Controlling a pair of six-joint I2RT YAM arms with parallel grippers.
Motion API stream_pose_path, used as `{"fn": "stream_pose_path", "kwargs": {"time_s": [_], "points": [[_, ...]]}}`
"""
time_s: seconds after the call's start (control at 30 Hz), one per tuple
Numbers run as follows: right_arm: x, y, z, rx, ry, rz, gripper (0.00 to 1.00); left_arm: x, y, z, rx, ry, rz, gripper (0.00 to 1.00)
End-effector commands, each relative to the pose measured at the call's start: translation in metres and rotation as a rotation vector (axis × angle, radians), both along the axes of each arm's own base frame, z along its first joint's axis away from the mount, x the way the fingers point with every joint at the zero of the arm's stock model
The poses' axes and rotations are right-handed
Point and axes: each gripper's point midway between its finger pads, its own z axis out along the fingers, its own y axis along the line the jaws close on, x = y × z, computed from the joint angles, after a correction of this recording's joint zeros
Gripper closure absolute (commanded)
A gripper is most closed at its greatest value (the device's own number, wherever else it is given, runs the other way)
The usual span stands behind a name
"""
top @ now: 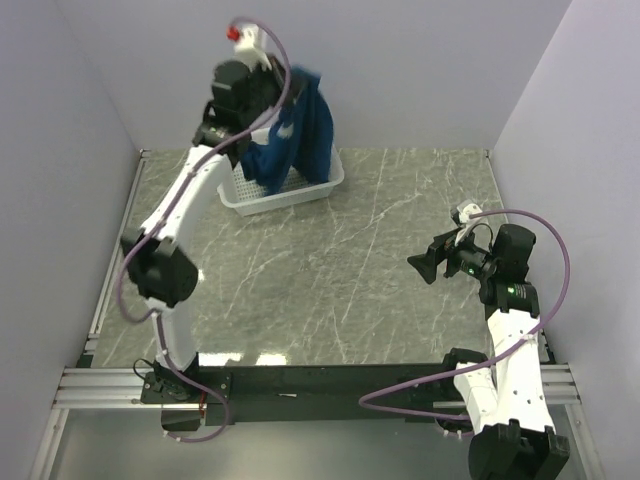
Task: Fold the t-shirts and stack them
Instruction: Grab the tshirt from the pile, then move the tshirt to the center of the board
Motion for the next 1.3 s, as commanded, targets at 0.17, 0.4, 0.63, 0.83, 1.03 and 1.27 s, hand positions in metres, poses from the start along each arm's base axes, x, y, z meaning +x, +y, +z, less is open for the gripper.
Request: {"fn": "stream_pose_path", "kwargs": {"time_s": [0.17, 0.4, 0.63, 0.83, 1.03, 1.27], "points": [[0.005, -0.004, 0.01, -0.012, -0.042, -0.015, 0.01, -0.196, -0.018, 0.27, -0.341, -0.563, -0.246, 1.0], [0.008, -0.008, 0.003, -0.024, -0.027, -0.036, 0.01, -0.235, -0.026, 0.288, -0.396, -0.571, -0.333, 1.0], [0.01, -0.013, 0.001, -0.028, -0.019, -0.054, 0.01, -0.243, -0.058, 0.254, -0.36, -0.479, -0.434, 1.0], [0.011, -0.016, -0.001, -0.03, -0.016, -0.064, 0.01, -0.262, -0.089, 0.201, -0.25, -0.406, -0.536, 1.0], [0.011, -0.015, -0.002, -0.025, -0.012, -0.062, 0.01, -0.283, -0.081, 0.151, -0.16, -0.369, -0.512, 1.0], [0.013, -0.016, -0.005, -0.025, 0.004, -0.06, 0.01, -0.272, -0.069, 0.13, -0.106, -0.333, -0.421, 1.0]]}}
